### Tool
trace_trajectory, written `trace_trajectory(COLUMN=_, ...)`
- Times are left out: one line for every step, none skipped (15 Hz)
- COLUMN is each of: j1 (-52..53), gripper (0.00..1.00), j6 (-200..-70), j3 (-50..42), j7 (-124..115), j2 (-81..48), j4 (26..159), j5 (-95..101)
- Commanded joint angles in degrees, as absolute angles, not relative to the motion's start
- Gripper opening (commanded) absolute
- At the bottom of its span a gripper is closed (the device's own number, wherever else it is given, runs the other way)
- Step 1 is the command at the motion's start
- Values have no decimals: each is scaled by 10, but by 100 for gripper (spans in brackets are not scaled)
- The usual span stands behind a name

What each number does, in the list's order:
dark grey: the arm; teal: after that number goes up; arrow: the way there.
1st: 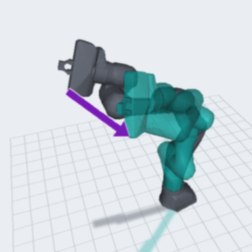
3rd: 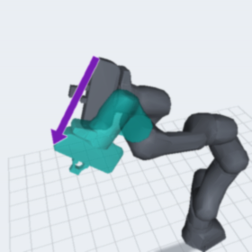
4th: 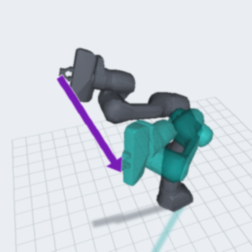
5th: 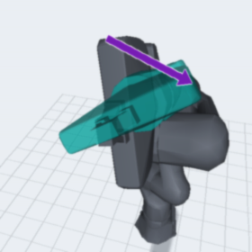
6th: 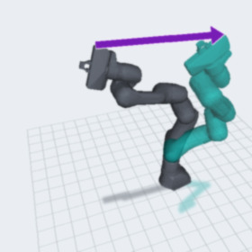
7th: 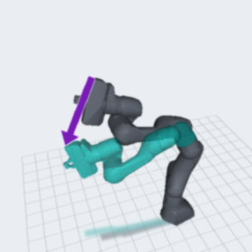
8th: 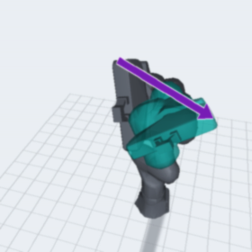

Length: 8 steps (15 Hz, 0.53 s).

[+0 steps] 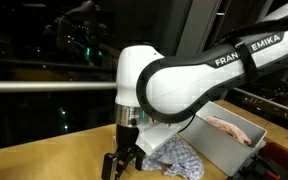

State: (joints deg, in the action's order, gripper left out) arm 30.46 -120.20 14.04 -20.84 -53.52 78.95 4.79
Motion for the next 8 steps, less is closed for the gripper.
trace_trajectory(j1=327, gripper=100, j6=-1126, j3=119, j7=-216, j2=-534, j4=745, j5=43)
trace_trajectory(j1=330, gripper=100, j6=-1119, j3=120, j7=-211, j2=-547, j4=729, j5=41)
trace_trajectory(j1=333, gripper=100, j6=-1114, j3=122, j7=-208, j2=-559, j4=715, j5=40)
trace_trajectory(j1=336, gripper=100, j6=-1114, j3=123, j7=-204, j2=-572, j4=704, j5=39)
trace_trajectory(j1=338, gripper=100, j6=-1117, j3=125, j7=-200, j2=-585, j4=695, j5=37)
trace_trajectory(j1=341, gripper=100, j6=-1119, j3=125, j7=-198, j2=-596, j4=688, j5=35)
trace_trajectory(j1=345, gripper=100, j6=-1118, j3=125, j7=-197, j2=-606, j4=681, j5=34)
trace_trajectory(j1=349, gripper=100, j6=-1116, j3=124, j7=-197, j2=-616, j4=674, j5=34)
